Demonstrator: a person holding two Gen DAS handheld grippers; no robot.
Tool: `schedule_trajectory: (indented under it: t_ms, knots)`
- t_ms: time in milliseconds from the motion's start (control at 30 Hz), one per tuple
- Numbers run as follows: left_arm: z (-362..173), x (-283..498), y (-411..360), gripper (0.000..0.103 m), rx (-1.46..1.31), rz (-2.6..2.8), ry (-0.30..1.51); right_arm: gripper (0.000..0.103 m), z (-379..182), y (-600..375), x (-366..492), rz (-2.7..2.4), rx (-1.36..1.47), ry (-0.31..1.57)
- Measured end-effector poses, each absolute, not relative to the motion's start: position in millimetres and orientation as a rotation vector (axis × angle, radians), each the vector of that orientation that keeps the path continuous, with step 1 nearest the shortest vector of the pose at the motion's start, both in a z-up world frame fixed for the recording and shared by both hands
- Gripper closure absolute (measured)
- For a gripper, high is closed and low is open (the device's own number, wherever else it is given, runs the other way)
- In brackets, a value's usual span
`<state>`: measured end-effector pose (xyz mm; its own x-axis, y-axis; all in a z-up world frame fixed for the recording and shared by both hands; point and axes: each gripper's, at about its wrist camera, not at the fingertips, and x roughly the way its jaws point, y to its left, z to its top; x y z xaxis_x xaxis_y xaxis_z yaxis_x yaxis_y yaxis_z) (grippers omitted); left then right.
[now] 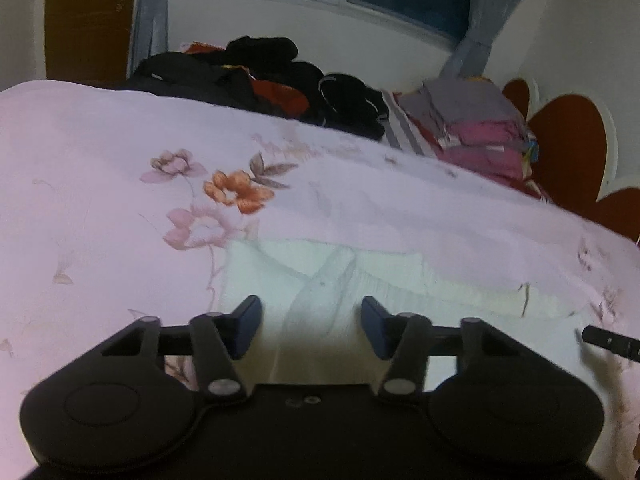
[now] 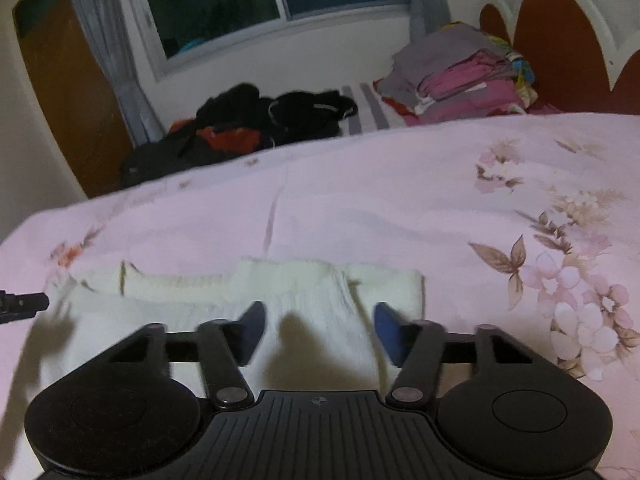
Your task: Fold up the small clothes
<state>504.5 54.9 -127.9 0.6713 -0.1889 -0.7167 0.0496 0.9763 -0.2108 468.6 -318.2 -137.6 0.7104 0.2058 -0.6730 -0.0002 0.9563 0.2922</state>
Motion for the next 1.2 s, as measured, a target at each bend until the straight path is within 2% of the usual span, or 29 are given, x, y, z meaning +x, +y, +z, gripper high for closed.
schedule_trajectory:
  t_ms: [67, 133, 167, 200, 267, 333, 467, 600, 800, 900, 933, 1000, 1033, 1067, 1200]
  knots:
    - [-134, 508, 50, 0.073, -0.148, -0.141, 0.842, 0.057, -144, -321, 470, 0.121, 0.273, 0.785]
    - [-139, 510, 47, 0.081, -0.125, -0.145, 0.847, 0.063, -148, -322, 471, 0.13, 0.261, 0.796]
    - [-139, 509, 47, 0.091, -0.123, -0.148, 0.846, 0.068, -150, -323, 472, 0.135, 0.259, 0.799]
    - [-138, 509, 46, 0.095, -0.116, -0.149, 0.842, 0.072, -150, -324, 473, 0.142, 0.261, 0.802]
    - [-135, 506, 44, 0.099, -0.1, -0.151, 0.823, 0.089, -151, -326, 473, 0.153, 0.262, 0.804]
    - [-132, 502, 41, 0.1, -0.087, -0.154, 0.796, 0.096, -149, -326, 473, 0.159, 0.26, 0.798]
    - [-120, 496, 43, 0.1, -0.113, -0.138, 0.712, 0.099, -137, -326, 467, 0.15, 0.262, 0.719]
    - [-112, 502, 47, 0.1, -0.151, -0.082, 0.659, 0.099, -122, -320, 470, 0.136, 0.226, 0.642]
    - [-142, 517, 42, 0.099, -0.119, -0.044, 0.762, 0.098, -157, -320, 494, 0.093, 0.223, 0.772]
    - [-144, 513, 41, 0.088, -0.087, -0.041, 0.765, 0.098, -154, -321, 492, 0.075, 0.209, 0.748]
    - [-141, 512, 43, 0.079, -0.09, -0.036, 0.764, 0.095, -152, -322, 490, 0.069, 0.205, 0.742]
    - [-135, 508, 49, 0.074, -0.114, -0.016, 0.747, 0.076, -145, -324, 485, 0.049, 0.205, 0.717]
    - [-130, 503, 53, 0.069, -0.126, -0.008, 0.731, 0.06, -141, -325, 481, 0.048, 0.217, 0.7]
    - [-125, 497, 56, 0.064, -0.136, -0.001, 0.71, 0.054, -137, -325, 475, 0.052, 0.227, 0.683]
    - [-109, 476, 51, 0.064, -0.126, -0.043, 0.672, 0.054, -125, -309, 461, 0.096, 0.188, 0.667]
